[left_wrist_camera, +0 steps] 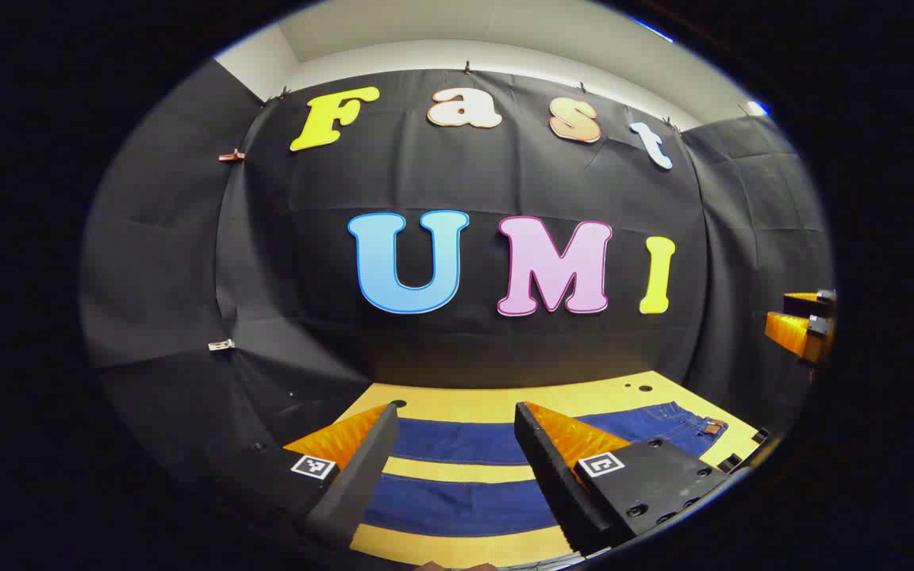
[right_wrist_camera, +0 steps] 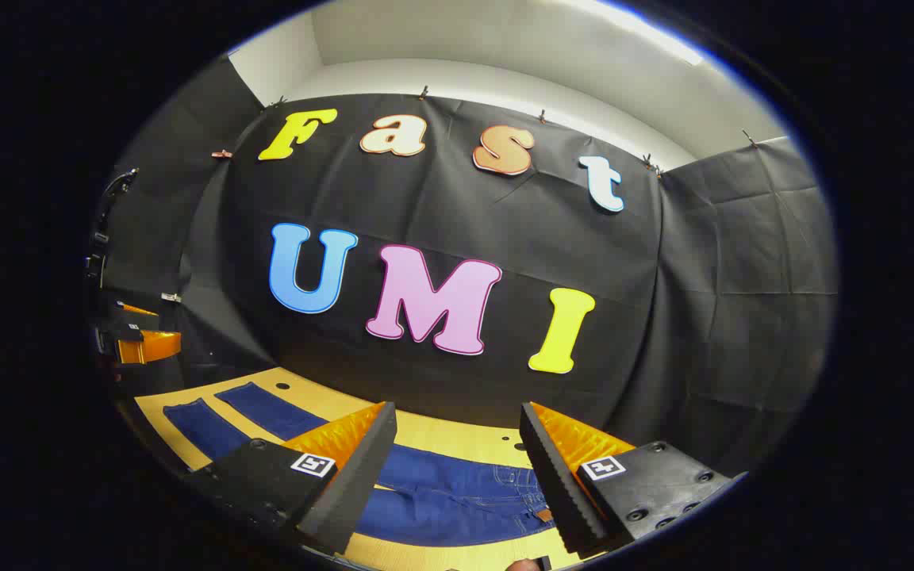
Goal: Grasp the waist and the cuffs of the jeans and fold them to make the two legs overlap; first hold the waist and fold one-third of the jeans toward the cuffs, then hold the cuffs and fold the remaining one-third in the same direction to finish folding.
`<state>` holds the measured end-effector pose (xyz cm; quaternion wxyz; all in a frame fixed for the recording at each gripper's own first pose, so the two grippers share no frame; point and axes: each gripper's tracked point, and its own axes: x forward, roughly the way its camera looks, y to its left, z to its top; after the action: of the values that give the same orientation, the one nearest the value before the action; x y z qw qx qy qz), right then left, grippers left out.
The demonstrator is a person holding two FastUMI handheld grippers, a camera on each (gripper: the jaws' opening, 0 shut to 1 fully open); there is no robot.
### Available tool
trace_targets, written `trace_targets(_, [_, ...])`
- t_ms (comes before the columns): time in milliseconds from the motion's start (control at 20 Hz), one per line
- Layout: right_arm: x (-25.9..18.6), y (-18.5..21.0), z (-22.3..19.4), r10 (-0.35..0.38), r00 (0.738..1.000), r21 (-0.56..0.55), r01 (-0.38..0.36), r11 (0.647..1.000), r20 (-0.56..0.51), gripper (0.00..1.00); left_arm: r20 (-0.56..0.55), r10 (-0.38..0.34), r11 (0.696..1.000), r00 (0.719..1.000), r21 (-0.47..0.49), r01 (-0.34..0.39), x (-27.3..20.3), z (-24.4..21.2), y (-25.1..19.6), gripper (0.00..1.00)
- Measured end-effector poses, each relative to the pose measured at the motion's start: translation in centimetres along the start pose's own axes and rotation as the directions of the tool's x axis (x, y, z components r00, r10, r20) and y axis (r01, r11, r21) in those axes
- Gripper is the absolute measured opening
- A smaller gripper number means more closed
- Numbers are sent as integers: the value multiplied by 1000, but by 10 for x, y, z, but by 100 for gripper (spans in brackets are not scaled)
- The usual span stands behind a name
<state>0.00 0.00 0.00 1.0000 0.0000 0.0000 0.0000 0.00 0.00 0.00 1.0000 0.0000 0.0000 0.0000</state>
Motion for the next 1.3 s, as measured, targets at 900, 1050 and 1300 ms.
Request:
trace_targets(900, [-3, -24, 5, -42, 999, -85, 44, 995, 17, 96, 21, -18, 994, 1000, 110, 16, -18, 1, 10, 96])
trace_targets(1050, [-1, -19, 5, 4, 999, -254, 8, 967, 50, 96, -14, -47, 980, 999, 195, 49, -17, -20, 18, 97])
trace_targets(1300, [-2, 1, -55, 176, 982, -576, -185, 796, -72, 96, -193, -150, 923, 970, 323, 208, -13, -95, 48, 97])
